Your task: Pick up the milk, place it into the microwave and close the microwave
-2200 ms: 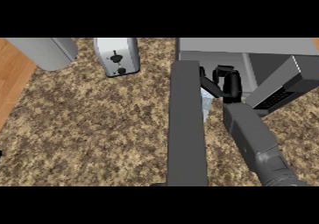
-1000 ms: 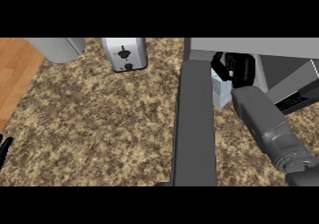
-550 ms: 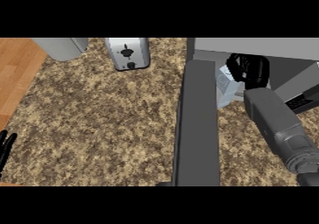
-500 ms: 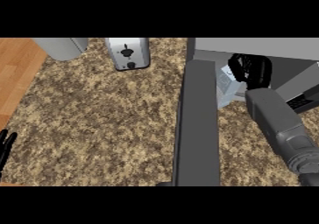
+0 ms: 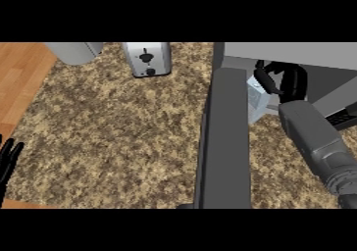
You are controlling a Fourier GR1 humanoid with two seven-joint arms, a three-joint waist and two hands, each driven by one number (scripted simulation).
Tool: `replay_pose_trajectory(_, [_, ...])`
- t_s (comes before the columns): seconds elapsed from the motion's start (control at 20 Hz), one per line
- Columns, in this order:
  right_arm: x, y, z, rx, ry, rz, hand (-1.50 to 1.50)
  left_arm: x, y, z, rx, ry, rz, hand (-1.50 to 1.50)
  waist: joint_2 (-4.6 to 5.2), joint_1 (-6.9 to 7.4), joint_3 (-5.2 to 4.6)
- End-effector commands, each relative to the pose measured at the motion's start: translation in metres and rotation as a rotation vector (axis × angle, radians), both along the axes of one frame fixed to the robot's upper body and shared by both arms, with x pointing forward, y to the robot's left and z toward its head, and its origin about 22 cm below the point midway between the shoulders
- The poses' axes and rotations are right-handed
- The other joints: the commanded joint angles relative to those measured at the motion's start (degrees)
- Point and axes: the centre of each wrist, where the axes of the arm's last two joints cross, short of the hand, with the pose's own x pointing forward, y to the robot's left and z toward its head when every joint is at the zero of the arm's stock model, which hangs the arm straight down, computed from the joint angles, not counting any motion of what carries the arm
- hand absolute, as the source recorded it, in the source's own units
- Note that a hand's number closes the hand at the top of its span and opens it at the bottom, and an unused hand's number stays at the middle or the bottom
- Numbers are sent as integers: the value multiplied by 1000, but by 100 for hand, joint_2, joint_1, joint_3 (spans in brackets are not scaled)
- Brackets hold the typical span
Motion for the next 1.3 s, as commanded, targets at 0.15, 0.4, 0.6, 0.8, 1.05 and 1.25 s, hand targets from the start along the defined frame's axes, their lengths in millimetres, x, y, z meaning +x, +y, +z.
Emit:
replay_pose_trajectory(0.15, [-4, 9, -9, -60, -18, -17, -150, 3, 6, -5, -3, 17, 9, -150, 60, 36, 32])
replay_pose_trajectory(0.4, [-2, 22, -8, -69, -30, 6, -150, 8, 4, -7, 15, 15, -25, -150, 62, 52, 28])
replay_pose_trajectory(0.6, [0, 31, -7, -71, -8, 27, -150, 8, 10, -4, 14, 16, -8, -150, 7, 23, 25])
replay_pose_trajectory(0.8, [0, 45, -8, -60, 0, 66, -150, 22, 0, -10, 19, 18, -28, -150, 41, -34, 22])
replay_pose_trajectory(1.05, [3, 37, -3, -48, 6, 70, -150, 18, -5, -18, -4, 12, -23, -150, -18, -87, 19])
replay_pose_trajectory(1.25, [-5, 46, -17, -28, 16, 80, -150, 10, 0, -12, 11, -3, -10, -150, -37, -47, 27])
